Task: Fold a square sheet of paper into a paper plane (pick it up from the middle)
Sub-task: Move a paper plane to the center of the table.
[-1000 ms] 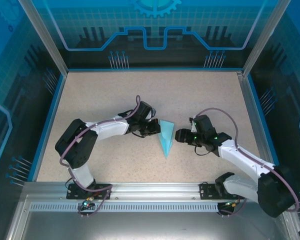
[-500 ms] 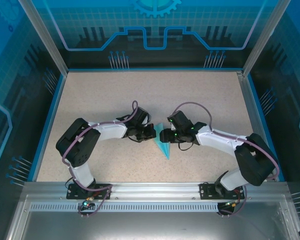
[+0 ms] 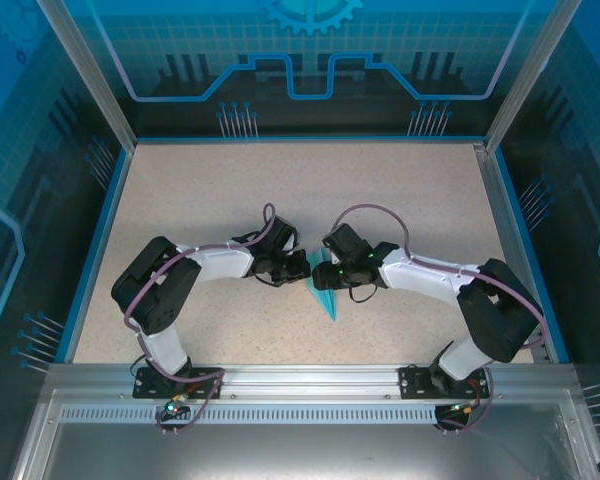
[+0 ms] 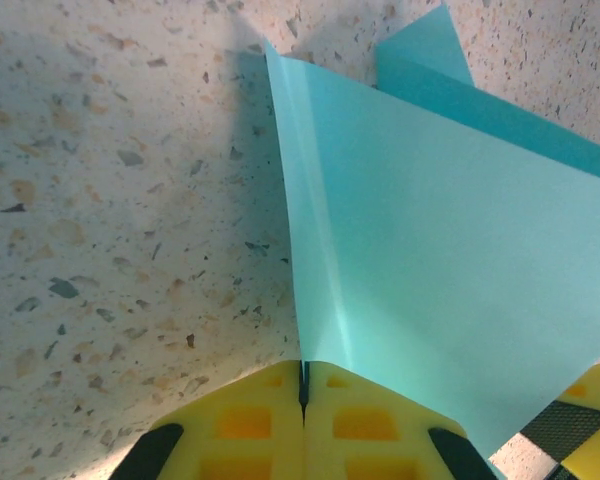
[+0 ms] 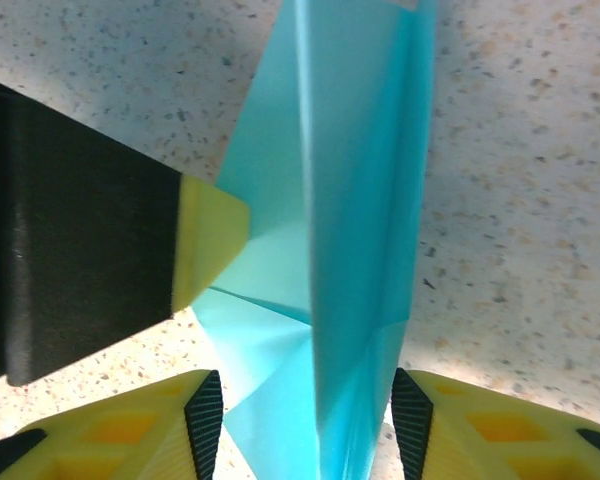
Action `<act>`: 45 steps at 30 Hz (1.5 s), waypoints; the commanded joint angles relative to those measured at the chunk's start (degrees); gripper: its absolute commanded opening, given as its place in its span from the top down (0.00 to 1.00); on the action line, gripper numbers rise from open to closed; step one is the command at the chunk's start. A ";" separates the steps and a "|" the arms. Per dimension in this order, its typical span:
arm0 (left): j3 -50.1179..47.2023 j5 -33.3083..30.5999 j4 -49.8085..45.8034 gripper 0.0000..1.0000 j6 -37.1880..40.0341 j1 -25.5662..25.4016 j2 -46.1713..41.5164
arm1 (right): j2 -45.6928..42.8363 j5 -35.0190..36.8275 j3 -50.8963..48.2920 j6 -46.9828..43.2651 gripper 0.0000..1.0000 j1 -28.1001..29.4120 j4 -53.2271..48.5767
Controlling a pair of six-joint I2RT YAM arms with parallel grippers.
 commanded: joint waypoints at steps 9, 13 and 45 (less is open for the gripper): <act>0.02 -0.46 -0.52 1.00 -0.44 0.34 -1.39 | -2.94 1.18 -2.03 3.05 0.46 2.53 -4.52; 0.11 -0.29 -0.50 1.00 -0.40 0.32 -1.34 | -2.01 -0.27 -2.79 3.21 0.48 3.12 -3.37; 0.46 0.05 -0.97 1.00 -0.31 0.33 -1.31 | 2.76 2.74 2.66 1.53 0.49 7.10 -6.27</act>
